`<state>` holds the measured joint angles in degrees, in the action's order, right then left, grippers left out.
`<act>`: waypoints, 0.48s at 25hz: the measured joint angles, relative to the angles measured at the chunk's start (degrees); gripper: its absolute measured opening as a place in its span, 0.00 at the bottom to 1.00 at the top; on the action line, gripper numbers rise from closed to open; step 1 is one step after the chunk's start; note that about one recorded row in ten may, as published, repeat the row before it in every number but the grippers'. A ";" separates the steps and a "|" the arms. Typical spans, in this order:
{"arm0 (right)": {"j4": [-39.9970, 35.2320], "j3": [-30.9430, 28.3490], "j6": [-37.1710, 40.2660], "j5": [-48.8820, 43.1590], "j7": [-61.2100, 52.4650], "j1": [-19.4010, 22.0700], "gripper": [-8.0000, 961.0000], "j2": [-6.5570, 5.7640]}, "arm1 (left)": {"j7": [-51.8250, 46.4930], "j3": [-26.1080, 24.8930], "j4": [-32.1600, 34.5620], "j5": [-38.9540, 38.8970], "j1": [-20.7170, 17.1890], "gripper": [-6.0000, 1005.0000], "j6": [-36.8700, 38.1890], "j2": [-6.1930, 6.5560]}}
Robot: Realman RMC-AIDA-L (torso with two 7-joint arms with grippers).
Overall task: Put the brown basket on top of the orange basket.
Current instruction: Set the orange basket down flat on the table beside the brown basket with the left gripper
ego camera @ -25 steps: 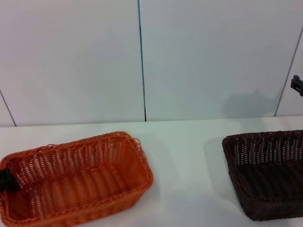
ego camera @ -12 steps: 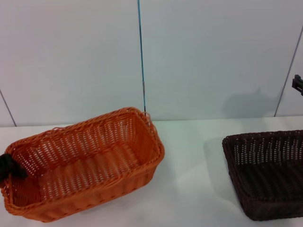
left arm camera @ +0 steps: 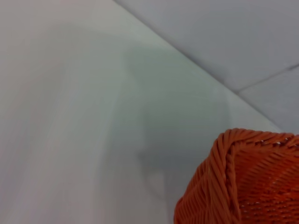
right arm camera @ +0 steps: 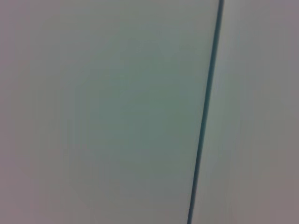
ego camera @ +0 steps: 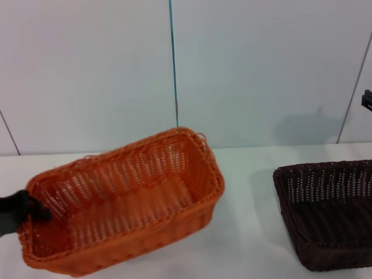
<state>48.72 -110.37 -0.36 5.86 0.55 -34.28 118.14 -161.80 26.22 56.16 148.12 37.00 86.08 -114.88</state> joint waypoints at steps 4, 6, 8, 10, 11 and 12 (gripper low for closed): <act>0.31 -0.63 0.09 -0.05 0.12 0.00 0.84 -0.04 | 1.27 0.29 -0.18 -0.11 0.05 0.16 -0.87 -2.24; 0.45 -1.02 0.18 -0.08 0.19 -0.06 0.84 -0.15 | 1.77 0.33 -0.33 -0.12 0.01 0.16 -1.82 -3.46; 0.52 -1.27 0.25 -0.13 0.49 -0.15 0.84 -0.25 | 2.03 0.36 -0.56 -0.13 -0.12 0.16 -3.32 -4.81; 0.57 -1.38 0.25 -0.16 0.79 -0.23 0.84 -0.33 | 2.16 0.39 -0.84 -0.14 -0.22 0.16 -4.59 -5.84; 0.59 -1.39 0.25 -0.16 0.84 -0.24 0.84 -0.40 | 2.26 0.40 -0.97 -0.14 -0.26 0.16 -5.16 -6.33; 0.60 -1.40 0.27 -0.16 0.88 -0.26 0.84 -0.47 | 2.42 0.42 -1.09 -0.14 -0.28 0.16 -5.59 -6.70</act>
<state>49.32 -111.77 -0.08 5.70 1.43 -34.54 117.67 -159.38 26.64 55.07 147.98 36.73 80.49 -121.58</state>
